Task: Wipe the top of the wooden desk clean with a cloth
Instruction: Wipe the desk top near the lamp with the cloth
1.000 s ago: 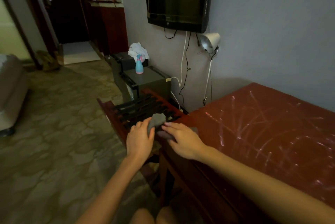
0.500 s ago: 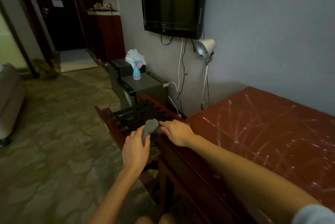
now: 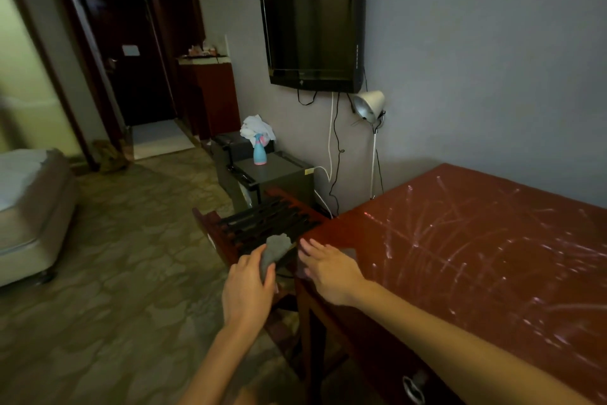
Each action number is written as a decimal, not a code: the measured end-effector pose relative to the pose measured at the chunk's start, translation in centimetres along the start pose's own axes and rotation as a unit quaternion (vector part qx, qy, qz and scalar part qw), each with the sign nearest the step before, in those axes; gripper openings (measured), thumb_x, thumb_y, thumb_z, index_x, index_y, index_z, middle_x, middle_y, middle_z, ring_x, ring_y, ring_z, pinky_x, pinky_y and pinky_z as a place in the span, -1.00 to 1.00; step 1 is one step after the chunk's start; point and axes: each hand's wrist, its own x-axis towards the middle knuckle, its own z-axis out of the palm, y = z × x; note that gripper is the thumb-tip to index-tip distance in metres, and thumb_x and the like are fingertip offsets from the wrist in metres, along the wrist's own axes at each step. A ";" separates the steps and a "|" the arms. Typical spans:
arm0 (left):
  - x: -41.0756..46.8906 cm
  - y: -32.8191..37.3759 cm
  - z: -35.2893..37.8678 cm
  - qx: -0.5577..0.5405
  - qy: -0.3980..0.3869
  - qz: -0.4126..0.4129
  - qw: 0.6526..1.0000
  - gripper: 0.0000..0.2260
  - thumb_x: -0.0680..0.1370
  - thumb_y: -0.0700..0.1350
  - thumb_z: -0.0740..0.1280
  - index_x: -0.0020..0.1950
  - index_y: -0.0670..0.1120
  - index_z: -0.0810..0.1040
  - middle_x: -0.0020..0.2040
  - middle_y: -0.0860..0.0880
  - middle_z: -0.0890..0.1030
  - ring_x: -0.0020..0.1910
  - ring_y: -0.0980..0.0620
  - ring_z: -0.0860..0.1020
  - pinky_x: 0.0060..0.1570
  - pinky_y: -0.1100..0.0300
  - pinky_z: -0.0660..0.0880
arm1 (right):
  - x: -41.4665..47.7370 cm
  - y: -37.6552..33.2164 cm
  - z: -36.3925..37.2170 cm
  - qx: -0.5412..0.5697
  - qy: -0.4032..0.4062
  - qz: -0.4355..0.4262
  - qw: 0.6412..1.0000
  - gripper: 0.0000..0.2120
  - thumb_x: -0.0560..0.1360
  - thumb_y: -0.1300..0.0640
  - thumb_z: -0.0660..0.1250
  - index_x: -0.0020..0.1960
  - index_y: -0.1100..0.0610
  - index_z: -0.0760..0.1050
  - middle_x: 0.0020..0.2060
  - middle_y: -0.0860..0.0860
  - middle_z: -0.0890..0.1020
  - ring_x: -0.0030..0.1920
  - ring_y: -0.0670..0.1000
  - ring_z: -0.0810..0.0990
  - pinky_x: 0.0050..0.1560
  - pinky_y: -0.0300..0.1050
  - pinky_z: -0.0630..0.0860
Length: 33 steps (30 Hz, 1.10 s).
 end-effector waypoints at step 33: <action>6.5 5.5 5.3 0.078 -0.040 -0.019 0.996 -0.54 0.61 0.07 0.17 0.50 0.04 0.23 0.28 -0.07 0.44 0.26 -0.06 0.38 0.18 0.05 0.42 | 5.7 8.8 -1.6 0.029 0.010 0.074 0.997 -0.52 0.67 0.06 -0.04 0.55 0.18 0.03 0.54 0.09 0.08 0.54 0.05 0.03 0.50 -0.09 0.00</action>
